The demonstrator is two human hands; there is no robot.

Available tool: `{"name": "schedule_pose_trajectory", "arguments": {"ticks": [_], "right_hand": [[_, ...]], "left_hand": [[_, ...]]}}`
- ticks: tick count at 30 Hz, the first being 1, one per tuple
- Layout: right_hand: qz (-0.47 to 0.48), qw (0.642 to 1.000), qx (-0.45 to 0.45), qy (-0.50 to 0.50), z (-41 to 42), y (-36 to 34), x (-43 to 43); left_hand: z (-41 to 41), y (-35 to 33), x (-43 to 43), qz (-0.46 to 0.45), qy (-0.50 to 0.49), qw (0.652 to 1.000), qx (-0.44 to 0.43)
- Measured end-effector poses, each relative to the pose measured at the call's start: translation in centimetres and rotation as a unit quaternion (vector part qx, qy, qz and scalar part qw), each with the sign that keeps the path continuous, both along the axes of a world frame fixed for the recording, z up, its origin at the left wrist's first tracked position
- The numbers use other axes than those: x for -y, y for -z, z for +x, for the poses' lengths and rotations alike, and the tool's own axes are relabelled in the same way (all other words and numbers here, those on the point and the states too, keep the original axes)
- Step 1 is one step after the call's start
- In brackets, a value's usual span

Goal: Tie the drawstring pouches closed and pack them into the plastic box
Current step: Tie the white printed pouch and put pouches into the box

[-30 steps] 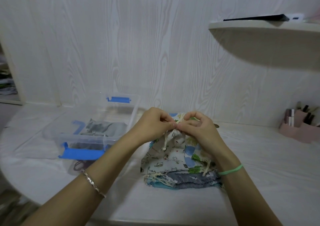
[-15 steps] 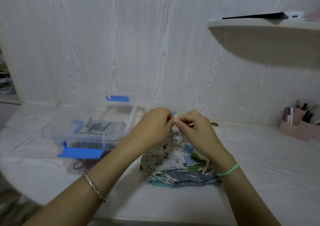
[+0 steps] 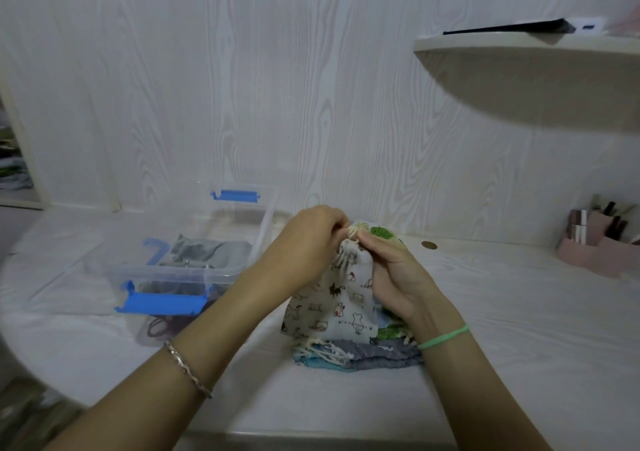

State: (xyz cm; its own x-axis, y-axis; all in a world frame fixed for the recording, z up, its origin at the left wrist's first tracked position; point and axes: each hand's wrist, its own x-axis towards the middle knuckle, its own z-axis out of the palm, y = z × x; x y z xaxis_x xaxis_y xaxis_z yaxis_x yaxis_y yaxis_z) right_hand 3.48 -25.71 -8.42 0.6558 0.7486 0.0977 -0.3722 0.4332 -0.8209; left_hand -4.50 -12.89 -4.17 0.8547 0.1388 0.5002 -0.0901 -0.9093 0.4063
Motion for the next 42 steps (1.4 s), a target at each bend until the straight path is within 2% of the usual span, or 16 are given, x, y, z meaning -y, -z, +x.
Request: {"name": "schedule_pose_trajectory", "arguments": {"ticks": [2,4,7,10,13,14,18,22,25,27,31,33,35,38,40,42], "right_hand": [[-0.026,0.996,0.068,0.06,-0.2,-0.3,0.0],[-0.086,0.974,0.161,0.13,-0.2,-0.2,0.1],[-0.168,0.901,0.302,0.263,-0.4,0.2,-0.1],[-0.159,0.849,0.357,0.356,-0.8,0.7,-0.3],[-0.168,0.776,0.457,0.401,-0.7,0.7,0.0],[-0.172,0.761,0.481,0.399,-0.8,0.7,0.1],[-0.182,0.773,0.486,0.364,-1.4,0.2,0.2],[-0.228,0.765,0.484,0.358,-0.7,0.3,0.3],[-0.254,0.822,0.426,0.279,-0.8,-0.1,0.4],[-0.272,0.839,0.403,0.245,-0.7,-0.7,1.0],[-0.313,0.815,0.427,0.236,0.7,-1.4,2.9],[-0.32,0.813,0.44,0.205,0.9,-1.5,3.1],[-0.302,0.833,0.431,0.172,0.9,-1.5,3.0],[-0.269,0.869,0.385,0.154,0.8,-1.8,2.5],[-0.254,0.896,0.325,0.162,0.9,-2.0,2.1],[-0.272,0.904,0.286,0.163,1.1,-1.9,1.7]], "left_hand": [[0.2,0.3,-0.4,-0.044,0.012,0.999,-0.017],[0.4,0.8,-0.6,-0.079,0.028,0.996,-0.038],[0.6,1.3,-0.5,-0.093,0.031,0.994,-0.045],[0.9,1.3,-0.5,-0.117,0.023,0.992,-0.037],[0.9,1.4,-0.3,-0.147,0.018,0.988,-0.036],[1.0,1.4,-0.3,-0.151,0.013,0.988,-0.036],[1.2,1.4,-0.5,-0.172,0.005,0.984,-0.037],[1.1,1.2,-0.7,-0.182,0.038,0.981,-0.051],[0.8,0.9,-0.5,-0.154,0.052,0.986,-0.041],[0.6,0.6,-0.5,-0.137,0.043,0.989,-0.032],[0.0,0.3,-1.3,-0.099,0.016,0.994,-0.032],[0.0,0.5,-1.2,-0.021,-0.023,0.999,-0.012],[0.0,1.2,-0.8,0.026,-0.071,0.997,0.021],[-0.3,2.3,-0.3,-0.018,-0.091,0.995,0.042],[-0.5,2.7,0.1,-0.036,-0.088,0.994,0.062],[-0.8,2.9,0.5,-0.042,-0.078,0.993,0.081]]}}
